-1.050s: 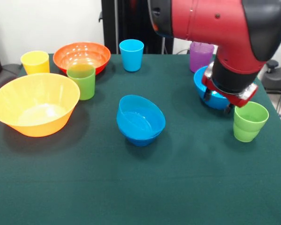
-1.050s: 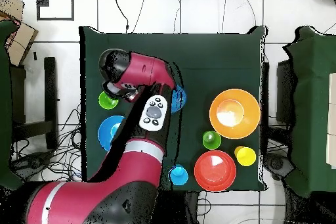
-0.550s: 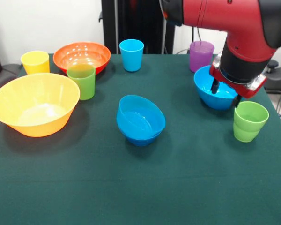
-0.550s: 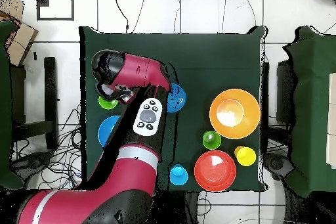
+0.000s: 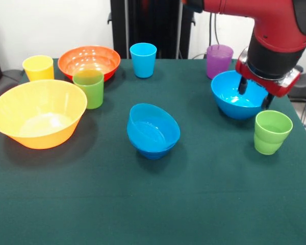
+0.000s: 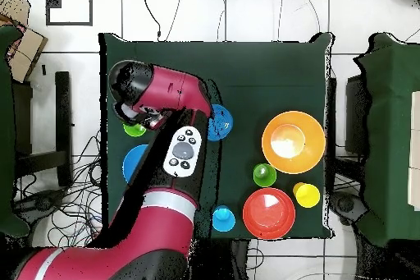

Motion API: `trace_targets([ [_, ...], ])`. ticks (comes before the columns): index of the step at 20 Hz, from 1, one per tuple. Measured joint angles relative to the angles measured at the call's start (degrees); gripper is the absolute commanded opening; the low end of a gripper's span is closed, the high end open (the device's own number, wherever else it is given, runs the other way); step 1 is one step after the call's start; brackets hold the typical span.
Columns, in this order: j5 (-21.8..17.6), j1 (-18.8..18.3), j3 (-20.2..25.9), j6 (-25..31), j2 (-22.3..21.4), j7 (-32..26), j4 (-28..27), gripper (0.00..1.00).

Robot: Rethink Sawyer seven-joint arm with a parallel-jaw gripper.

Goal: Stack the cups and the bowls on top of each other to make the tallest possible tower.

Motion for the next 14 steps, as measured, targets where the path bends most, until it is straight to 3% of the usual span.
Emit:
trace_targets([
  [14, 3.31, 5.59, -0.16, -0.60, -3.85, 0.35, 7.73, 1.00],
])
